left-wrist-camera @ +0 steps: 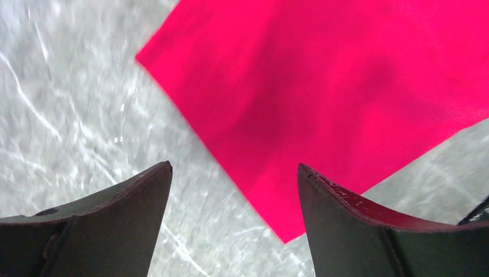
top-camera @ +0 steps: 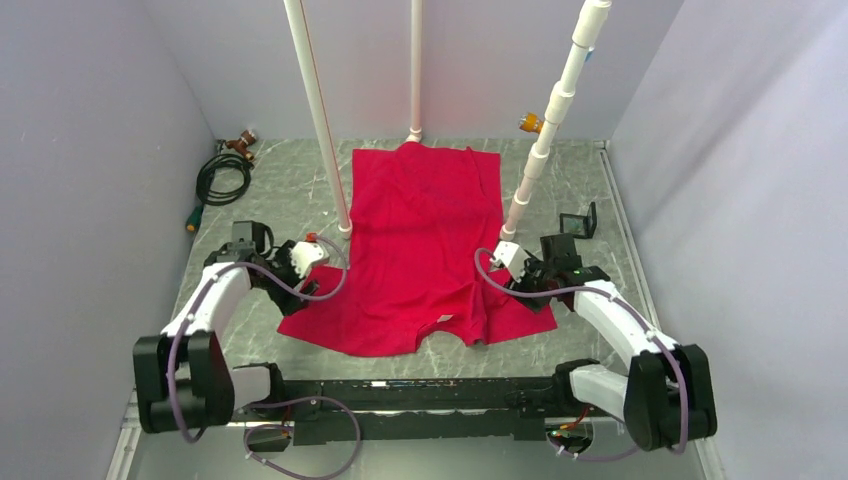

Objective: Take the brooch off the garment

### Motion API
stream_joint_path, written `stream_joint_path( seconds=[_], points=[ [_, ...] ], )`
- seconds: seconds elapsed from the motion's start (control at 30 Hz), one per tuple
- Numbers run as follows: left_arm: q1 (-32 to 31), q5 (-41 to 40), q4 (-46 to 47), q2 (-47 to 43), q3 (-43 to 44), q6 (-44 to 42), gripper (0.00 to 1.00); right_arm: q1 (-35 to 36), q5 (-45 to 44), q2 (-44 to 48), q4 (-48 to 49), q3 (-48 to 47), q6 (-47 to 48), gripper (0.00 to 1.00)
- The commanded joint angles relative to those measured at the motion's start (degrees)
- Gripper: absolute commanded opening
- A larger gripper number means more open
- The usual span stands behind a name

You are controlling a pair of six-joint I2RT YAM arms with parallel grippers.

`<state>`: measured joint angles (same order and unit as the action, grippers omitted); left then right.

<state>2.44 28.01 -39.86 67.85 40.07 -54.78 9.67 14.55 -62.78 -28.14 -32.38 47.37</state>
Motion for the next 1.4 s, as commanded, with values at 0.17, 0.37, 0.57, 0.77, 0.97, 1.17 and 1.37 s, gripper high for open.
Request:
stream_joint_path(
  seconds=[0.17,0.37,0.57,0.77,0.97,1.17,1.37],
  points=[
    [6.8,-0.5,5.9,8.4,3.0,-9.9,0.72,4.7,-4.8,-7.0,8.8,0.1,1.7,0.53],
    [5.3,1.4,6.3,12.2,4.1,-8.1,0.76,4.9,-6.4,-10.7,10.2,0.7,3.3,0.51],
    [-1.7,-6.3,14.3,11.3,-2.4,-5.0,0.7,4.9,-8.8,-10.5,10.6,3.5,4.8,0.4],
    [-1.5,-15.0,10.3,15.6,-2.1,-7.1,0.42,4.8,-11.8,-6.8,7.9,6.8,7.0,0.36],
    [2.0,-19.1,6.2,14.2,-3.7,-12.5,0.23,4.8,-14.1,-1.8,-0.3,7.4,9.9,0.36],
    [4.7,-22.0,1.7,11.0,-5.6,-16.8,0.19,4.8,-16.4,3.3,-8.2,7.4,12.9,0.41],
    [6.9,-22.9,-2.3,8.6,-6.4,-19.5,0.2,4.7,-15.8,2.6,-14.2,5.2,13.4,0.46]
  ],
)
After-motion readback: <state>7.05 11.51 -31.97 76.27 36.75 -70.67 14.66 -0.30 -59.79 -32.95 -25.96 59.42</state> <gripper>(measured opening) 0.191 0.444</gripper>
